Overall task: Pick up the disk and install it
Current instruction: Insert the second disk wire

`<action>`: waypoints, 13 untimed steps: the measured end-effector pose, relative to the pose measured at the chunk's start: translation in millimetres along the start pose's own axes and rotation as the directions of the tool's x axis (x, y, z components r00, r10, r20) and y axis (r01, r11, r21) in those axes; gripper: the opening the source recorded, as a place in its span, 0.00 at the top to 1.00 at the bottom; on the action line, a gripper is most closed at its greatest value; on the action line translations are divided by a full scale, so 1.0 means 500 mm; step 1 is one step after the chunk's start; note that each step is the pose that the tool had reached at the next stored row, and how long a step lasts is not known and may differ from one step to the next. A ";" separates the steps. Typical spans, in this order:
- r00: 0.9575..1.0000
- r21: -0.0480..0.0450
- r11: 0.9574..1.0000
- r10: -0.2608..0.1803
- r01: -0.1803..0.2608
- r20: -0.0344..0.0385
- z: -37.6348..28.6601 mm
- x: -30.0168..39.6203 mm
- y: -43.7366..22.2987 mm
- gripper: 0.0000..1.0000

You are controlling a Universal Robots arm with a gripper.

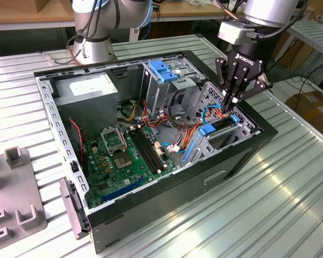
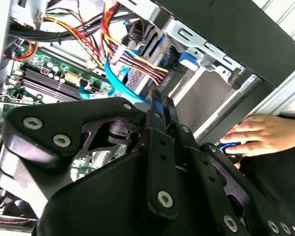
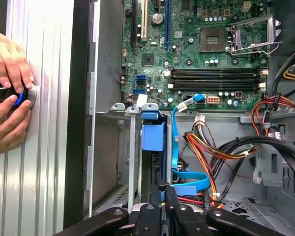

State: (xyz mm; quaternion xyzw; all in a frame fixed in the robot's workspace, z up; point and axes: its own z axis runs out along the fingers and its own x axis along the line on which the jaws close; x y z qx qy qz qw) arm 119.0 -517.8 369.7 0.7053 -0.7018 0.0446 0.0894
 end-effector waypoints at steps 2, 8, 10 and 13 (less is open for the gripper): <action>1.000 0.008 1.000 -0.003 0.002 0.016 0.002 0.004 0.003 0.84; 0.999 0.037 0.999 -0.007 0.005 0.046 0.004 0.007 0.009 0.84; 0.999 0.066 0.998 -0.006 0.003 0.050 0.006 0.009 0.014 0.84; 0.997 0.075 0.997 -0.007 0.001 0.074 0.010 0.016 0.028 0.84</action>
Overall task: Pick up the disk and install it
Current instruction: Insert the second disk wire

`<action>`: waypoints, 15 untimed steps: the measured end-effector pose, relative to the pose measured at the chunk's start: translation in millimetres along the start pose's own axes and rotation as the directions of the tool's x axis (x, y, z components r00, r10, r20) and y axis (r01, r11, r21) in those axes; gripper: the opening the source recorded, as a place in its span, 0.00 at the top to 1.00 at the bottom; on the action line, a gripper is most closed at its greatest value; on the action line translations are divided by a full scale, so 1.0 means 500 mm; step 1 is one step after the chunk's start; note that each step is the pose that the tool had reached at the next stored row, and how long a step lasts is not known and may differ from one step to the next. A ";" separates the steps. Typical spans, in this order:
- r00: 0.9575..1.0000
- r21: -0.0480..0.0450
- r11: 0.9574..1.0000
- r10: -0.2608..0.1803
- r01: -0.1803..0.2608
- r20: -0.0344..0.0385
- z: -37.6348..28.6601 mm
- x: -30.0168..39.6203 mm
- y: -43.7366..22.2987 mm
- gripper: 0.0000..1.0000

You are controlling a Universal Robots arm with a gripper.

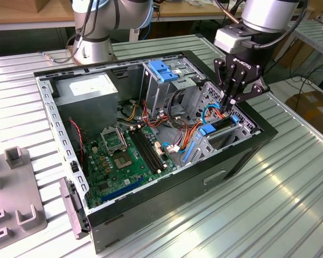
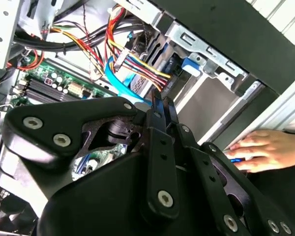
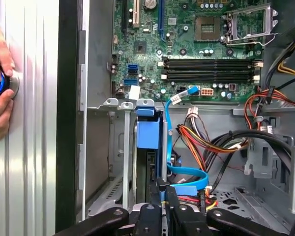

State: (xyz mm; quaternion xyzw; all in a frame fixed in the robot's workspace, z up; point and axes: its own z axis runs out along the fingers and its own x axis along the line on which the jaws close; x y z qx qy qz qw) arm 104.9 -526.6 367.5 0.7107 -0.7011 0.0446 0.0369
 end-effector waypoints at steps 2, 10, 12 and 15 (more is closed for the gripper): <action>1.000 0.001 1.000 0.000 0.000 0.014 0.002 0.007 0.003 0.84; 0.998 0.025 1.000 0.002 -0.004 0.065 0.013 0.046 0.015 0.84; 0.997 0.027 1.000 0.002 -0.004 0.071 0.016 0.049 0.016 0.84; 0.996 0.031 0.999 0.003 -0.005 0.085 0.020 0.052 0.017 0.84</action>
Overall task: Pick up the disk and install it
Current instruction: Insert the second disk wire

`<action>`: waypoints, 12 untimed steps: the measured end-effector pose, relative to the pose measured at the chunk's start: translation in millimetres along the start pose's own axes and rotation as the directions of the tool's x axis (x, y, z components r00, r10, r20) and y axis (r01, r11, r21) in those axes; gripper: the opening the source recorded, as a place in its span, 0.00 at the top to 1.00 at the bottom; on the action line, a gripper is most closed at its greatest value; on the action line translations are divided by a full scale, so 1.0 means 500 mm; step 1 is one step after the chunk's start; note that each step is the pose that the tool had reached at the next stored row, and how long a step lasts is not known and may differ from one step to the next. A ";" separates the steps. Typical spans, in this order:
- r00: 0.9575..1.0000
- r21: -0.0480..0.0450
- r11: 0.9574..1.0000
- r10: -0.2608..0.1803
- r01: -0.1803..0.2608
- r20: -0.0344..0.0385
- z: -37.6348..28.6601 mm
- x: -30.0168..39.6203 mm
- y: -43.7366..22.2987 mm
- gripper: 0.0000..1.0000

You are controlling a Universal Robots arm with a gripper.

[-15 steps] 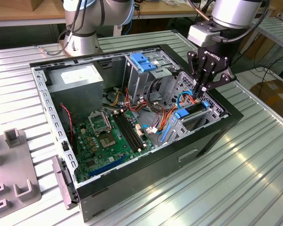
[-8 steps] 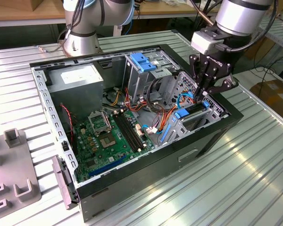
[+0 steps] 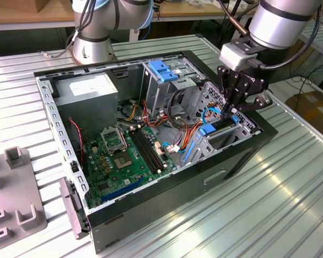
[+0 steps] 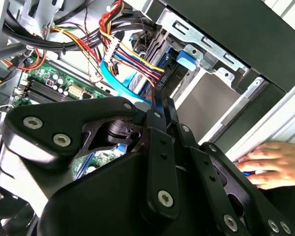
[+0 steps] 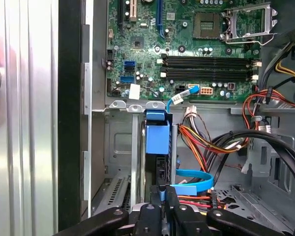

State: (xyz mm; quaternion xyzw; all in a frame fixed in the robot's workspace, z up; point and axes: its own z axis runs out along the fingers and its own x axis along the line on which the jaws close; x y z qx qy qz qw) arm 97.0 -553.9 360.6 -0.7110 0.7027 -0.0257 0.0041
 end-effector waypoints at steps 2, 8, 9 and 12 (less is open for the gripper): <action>1.000 0.006 1.000 0.001 -0.001 0.008 0.002 0.001 0.001 0.84; 0.999 0.024 1.000 0.002 -0.004 0.054 0.005 0.009 0.011 0.84; 0.998 0.025 1.000 0.003 -0.004 0.059 0.006 0.011 0.012 0.84; 0.998 0.025 1.000 0.003 -0.005 0.064 0.010 0.016 0.012 0.84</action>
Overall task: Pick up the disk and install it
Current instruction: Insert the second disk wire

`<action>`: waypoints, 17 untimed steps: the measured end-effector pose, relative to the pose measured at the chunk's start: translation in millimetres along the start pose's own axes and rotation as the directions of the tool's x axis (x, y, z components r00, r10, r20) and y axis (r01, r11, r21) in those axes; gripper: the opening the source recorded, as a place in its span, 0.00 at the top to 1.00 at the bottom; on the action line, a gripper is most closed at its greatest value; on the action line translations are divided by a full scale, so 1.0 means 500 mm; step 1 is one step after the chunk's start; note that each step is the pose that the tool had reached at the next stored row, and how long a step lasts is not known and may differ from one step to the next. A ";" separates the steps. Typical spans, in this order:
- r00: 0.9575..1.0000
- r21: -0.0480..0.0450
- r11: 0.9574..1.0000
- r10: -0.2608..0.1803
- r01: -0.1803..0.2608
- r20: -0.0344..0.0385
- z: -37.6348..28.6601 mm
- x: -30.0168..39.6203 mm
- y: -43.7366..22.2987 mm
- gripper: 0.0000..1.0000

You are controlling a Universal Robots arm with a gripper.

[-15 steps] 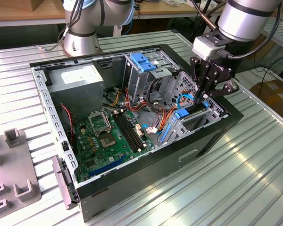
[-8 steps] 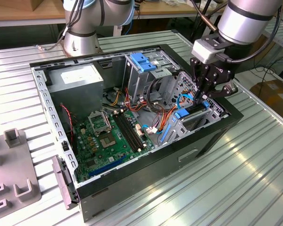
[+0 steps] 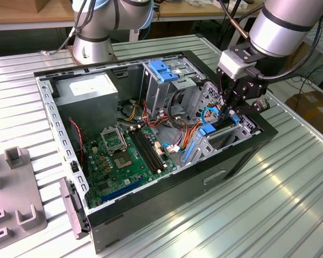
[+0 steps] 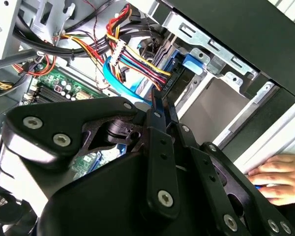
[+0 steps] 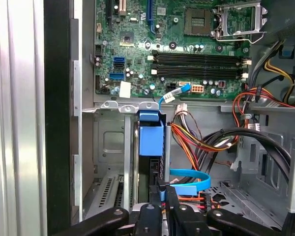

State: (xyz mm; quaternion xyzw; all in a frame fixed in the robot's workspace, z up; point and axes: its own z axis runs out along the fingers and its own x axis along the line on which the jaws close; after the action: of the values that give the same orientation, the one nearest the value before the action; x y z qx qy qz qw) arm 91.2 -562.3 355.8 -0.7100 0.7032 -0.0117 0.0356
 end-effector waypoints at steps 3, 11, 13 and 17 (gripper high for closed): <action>1.000 0.000 1.000 0.000 0.000 0.000 0.004 0.001 0.000 0.84; 1.000 0.009 1.000 0.000 0.000 0.000 0.006 0.003 0.000 0.84; 1.000 0.028 1.000 -0.001 0.001 0.000 0.006 0.003 0.002 0.84; 1.000 0.031 1.000 -0.001 0.001 0.000 0.009 0.003 0.004 0.84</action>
State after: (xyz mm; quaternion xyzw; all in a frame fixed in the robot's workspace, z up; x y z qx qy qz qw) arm 89.8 -563.6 351.4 -0.7097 0.7026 -0.0225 0.0466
